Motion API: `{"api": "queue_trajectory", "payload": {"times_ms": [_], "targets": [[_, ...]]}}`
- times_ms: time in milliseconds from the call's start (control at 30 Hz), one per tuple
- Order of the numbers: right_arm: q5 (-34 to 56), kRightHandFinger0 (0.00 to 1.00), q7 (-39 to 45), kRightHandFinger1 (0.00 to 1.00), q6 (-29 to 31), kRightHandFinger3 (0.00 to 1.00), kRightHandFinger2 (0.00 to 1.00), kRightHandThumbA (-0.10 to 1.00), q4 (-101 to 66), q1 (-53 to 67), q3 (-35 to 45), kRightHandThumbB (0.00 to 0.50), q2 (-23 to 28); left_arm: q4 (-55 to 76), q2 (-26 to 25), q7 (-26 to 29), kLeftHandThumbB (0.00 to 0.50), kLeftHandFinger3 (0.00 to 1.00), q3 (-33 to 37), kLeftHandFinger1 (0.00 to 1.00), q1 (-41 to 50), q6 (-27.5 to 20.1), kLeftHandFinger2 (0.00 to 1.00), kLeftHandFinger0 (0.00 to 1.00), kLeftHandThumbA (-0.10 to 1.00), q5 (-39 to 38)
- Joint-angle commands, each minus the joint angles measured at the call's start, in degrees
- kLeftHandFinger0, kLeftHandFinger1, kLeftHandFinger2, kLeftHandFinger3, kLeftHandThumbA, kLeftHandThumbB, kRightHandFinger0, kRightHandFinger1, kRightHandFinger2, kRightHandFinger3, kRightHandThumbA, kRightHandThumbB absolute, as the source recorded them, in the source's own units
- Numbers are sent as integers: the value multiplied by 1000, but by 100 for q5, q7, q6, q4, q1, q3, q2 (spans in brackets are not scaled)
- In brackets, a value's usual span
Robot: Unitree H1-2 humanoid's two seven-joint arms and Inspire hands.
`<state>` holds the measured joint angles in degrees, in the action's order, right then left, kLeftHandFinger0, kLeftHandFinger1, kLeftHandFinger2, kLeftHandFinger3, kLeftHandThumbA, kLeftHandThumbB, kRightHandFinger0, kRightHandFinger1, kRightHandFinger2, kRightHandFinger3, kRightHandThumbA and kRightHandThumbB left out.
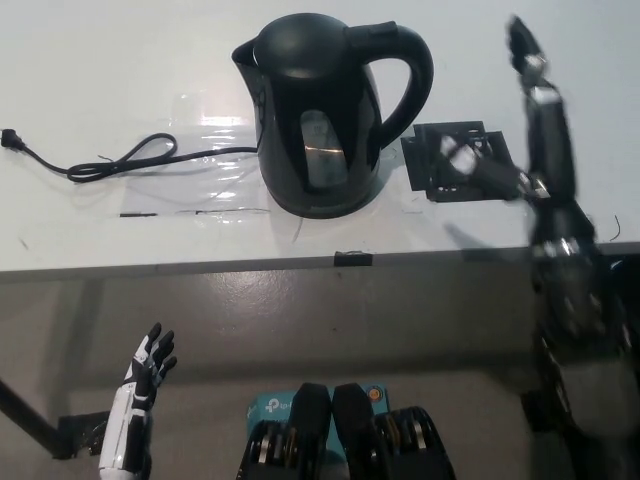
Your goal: Use the right hand to grab the handle of the kettle from the base and place it on the right side
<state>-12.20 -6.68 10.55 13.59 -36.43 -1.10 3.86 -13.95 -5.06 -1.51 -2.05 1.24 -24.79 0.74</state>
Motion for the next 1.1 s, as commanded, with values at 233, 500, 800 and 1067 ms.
{"api": "queue_trajectory", "payload": {"times_ms": [233, 500, 800, 1067], "targets": [[-380, 1000, -451, 1000, -44, 1000, 1000, 795, 2661, -1794, -156, 249, 40, 126, -42, 39, 500, 1000, 73, 1000, 2, -214, 1000, 1000, 1000, 80], [-478, 1000, -723, 1000, 131, 1000, 1000, 773, 4052, -2429, -326, 251, 25, 103, -35, 20, 500, 1000, 82, 1000, 21, -214, 1000, 1000, 1000, 49], [-506, 1000, -933, 1000, 366, 1000, 1000, 858, 4763, -2889, -502, 287, 43, 82, -36, -29, 500, 1000, 69, 1000, 34, -214, 1000, 1000, 1000, -17], [-683, 1000, -1123, 1000, 385, 1000, 1000, 816, 5140, -3276, -808, 262, 45, 86, 2, -47, 498, 1000, 76, 1000, 38, -214, 1000, 1000, 1000, -54]]}}
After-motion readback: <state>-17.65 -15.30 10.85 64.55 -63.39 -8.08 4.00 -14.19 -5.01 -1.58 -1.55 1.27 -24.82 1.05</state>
